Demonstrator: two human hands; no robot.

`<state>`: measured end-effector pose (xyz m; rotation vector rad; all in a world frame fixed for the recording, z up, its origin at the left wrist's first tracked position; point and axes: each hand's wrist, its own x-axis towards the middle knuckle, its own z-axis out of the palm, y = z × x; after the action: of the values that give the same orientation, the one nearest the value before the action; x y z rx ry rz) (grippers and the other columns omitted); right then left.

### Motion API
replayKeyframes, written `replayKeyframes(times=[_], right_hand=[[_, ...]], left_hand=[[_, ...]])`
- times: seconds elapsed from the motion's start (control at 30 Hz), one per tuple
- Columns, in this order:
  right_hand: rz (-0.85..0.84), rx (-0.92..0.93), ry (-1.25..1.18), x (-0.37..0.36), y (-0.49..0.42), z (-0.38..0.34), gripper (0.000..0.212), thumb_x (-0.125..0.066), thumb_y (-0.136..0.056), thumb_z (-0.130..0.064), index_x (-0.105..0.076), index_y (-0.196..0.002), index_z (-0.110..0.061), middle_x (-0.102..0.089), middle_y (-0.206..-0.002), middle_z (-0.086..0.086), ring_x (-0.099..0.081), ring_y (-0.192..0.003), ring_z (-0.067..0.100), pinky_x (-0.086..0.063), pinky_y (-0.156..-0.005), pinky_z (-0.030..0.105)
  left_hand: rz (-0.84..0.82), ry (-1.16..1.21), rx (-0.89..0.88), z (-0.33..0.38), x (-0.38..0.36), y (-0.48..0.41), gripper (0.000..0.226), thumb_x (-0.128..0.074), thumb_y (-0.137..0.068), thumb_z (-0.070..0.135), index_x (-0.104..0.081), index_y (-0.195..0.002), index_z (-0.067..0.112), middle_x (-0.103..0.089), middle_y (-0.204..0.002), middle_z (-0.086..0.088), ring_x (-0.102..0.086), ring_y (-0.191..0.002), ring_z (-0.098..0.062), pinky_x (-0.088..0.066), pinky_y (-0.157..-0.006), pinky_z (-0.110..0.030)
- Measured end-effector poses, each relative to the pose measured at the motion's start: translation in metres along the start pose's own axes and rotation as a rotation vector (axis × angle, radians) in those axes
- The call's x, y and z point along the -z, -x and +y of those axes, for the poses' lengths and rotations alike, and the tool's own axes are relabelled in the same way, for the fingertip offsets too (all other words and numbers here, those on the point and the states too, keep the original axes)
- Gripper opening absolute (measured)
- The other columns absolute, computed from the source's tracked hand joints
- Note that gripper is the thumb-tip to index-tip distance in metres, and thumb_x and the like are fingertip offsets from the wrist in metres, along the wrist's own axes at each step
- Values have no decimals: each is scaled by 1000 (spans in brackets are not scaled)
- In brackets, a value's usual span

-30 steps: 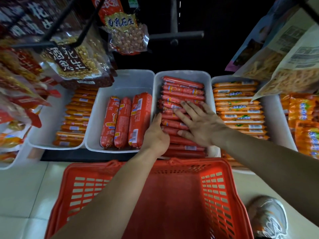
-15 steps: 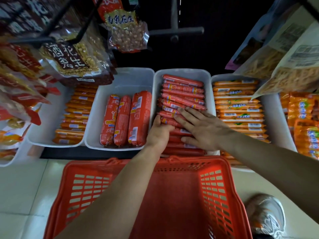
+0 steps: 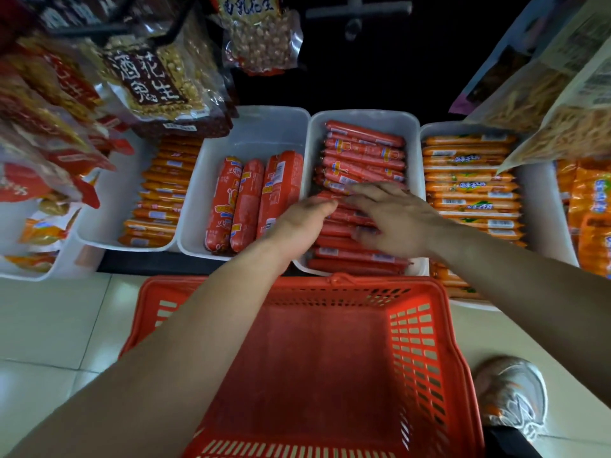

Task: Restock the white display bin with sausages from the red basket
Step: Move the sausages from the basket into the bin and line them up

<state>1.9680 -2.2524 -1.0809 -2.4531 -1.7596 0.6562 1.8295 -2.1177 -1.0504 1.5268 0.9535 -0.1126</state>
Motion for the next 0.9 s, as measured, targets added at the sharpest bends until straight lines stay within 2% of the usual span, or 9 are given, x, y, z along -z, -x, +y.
replayKeyframes(times=[0.1,0.2,0.33,0.4,0.5,0.67,0.77,0.83,0.9], right_hand=[[65,193,-33,0,-15,-23,57,-46,-91,-48,-48,-144,-28,-42,-154,-7,-35,-142,18,-32,-116,41],[-15,333,22,-9,-38,-48,41,-45,-88,-41,-69,-120,-30,-66,-127,-8,-52,-127,17,-36,-110,36],[-148,392,256,-30,-53,-53,39,-40,-93,-39,-64,-123,-42,-58,-131,-24,-35,-136,11,3,-116,42],[-144,399,267,-34,-52,-49,43,-39,-88,-39,-64,-123,-44,-57,-130,-24,-35,-134,12,10,-114,43],[-172,377,257,-31,-54,-51,42,-41,-85,-38,-66,-120,-43,-57,-124,-21,-36,-129,11,10,-114,42],[-197,381,284,-34,-53,-52,36,-45,-95,-39,-60,-127,-47,-49,-139,-24,-28,-136,13,11,-115,47],[-242,343,258,-32,-56,-57,36,-46,-94,-36,-62,-124,-47,-51,-134,-26,-30,-131,11,11,-114,47],[-249,348,247,-29,-60,-62,35,-47,-90,-34,-66,-117,-46,-56,-127,-26,-35,-125,10,5,-116,46],[-166,351,126,-21,-60,-61,32,-51,-85,-33,-71,-108,-40,-64,-115,-22,-47,-118,10,-15,-116,39]], left_hand=[[50,-66,-113,2,28,7,19,-58,-98,25,-67,-82,28,-71,-88,3,-69,-88,-20,-50,-75,-28],[196,-24,-190,-13,56,6,16,-60,-93,23,-71,-82,27,-75,-88,-1,-71,-80,-21,-55,-74,-33],[221,-74,-285,-46,73,-1,23,-58,-96,13,-68,-87,32,-71,-87,3,-63,-71,-8,-50,-70,-27],[170,-30,-295,-55,75,-3,26,-58,-97,10,-66,-91,34,-66,-88,5,-59,-69,-3,-46,-66,-19],[134,-3,-319,-60,75,-3,28,-58,-97,7,-64,-94,34,-63,-87,8,-57,-72,0,-43,-67,-12],[114,32,-336,-61,77,-2,27,-59,-95,6,-65,-96,33,-62,-90,11,-57,-78,2,-44,-75,-14],[111,40,-343,-62,77,-2,25,-60,-95,7,-66,-99,31,-62,-90,10,-58,-82,-1,-45,-78,-16],[113,39,-344,-63,76,-1,25,-61,-94,6,-66,-98,31,-62,-90,9,-59,-82,-1,-46,-79,-16],[119,38,-342,-64,76,-2,27,-61,-94,6,-66,-98,32,-63,-90,9,-60,-82,-1,-46,-78,-17]])
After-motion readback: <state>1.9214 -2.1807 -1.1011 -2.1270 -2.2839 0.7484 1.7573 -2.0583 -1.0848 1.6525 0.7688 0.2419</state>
